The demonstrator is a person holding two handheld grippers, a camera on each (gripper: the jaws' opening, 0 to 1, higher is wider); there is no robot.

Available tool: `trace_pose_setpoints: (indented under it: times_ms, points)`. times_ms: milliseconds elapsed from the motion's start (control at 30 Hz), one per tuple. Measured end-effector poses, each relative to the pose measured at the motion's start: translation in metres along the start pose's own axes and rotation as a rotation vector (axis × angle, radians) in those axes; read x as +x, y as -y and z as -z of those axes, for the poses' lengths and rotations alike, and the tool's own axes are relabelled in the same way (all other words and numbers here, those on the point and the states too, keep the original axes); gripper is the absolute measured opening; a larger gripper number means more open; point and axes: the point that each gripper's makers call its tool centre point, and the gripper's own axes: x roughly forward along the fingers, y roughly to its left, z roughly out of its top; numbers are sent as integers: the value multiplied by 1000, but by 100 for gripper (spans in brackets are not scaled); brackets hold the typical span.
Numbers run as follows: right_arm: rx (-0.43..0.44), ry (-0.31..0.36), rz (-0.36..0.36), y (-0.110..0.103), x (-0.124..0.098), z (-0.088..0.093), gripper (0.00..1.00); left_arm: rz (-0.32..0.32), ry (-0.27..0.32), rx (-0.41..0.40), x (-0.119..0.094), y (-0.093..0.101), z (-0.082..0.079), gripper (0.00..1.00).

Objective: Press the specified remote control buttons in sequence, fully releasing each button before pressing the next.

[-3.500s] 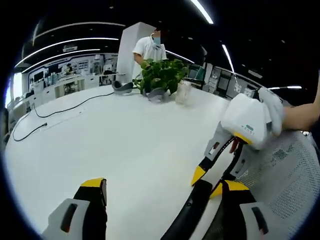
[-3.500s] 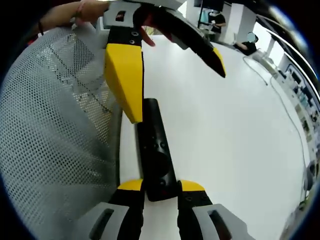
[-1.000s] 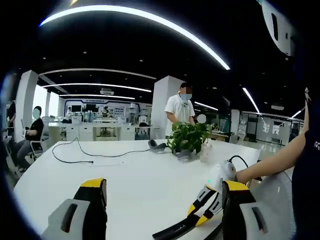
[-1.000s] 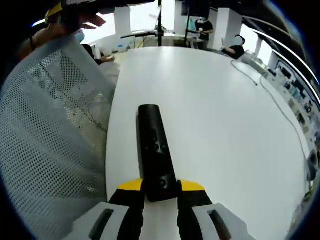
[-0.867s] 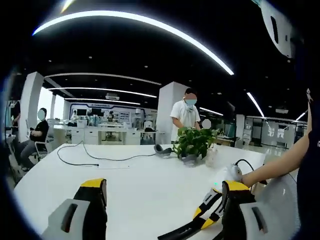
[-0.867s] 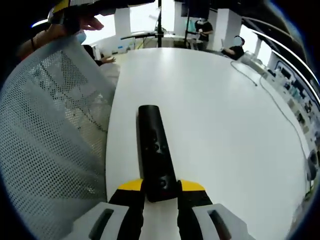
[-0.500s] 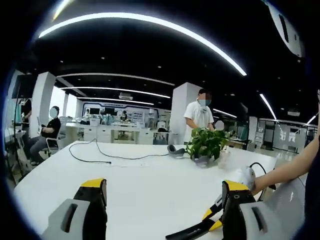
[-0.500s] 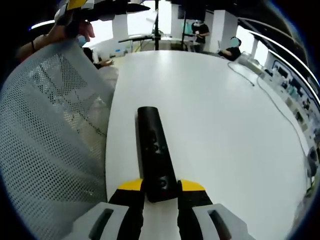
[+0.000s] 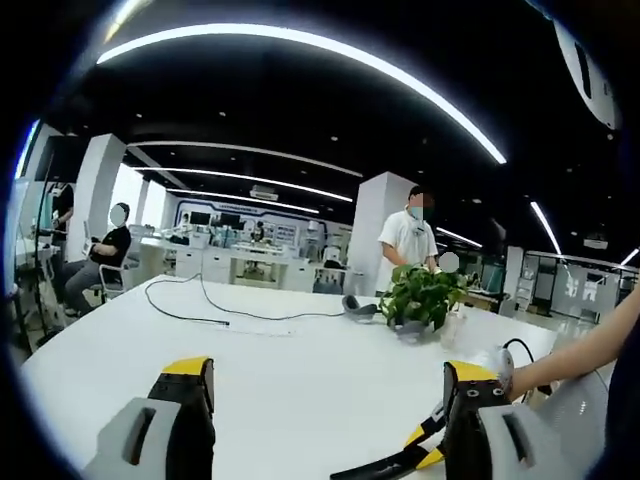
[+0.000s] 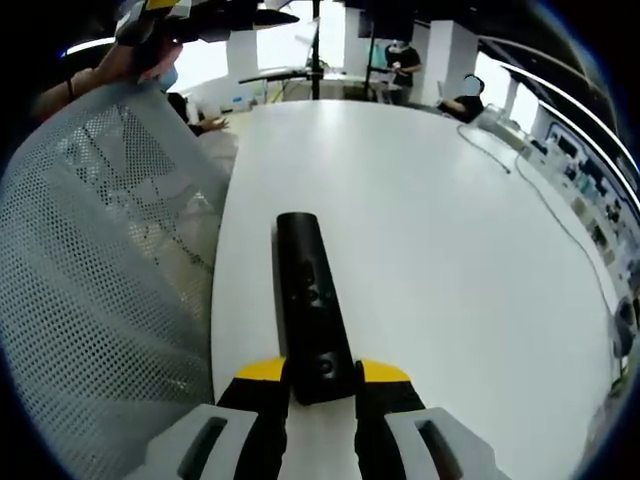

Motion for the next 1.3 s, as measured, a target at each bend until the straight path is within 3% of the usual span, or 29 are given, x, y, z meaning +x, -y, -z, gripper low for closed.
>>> trace_pose_setpoints:
  times_ms: [633, 1300]
  points:
    - [-95, -18, -53, 1, -1, 2, 22, 5, 6, -17, 0, 3, -3, 99]
    - [-67, -12, -37, 34, 0, 0, 22, 7, -15, -32, 1, 3, 1, 99]
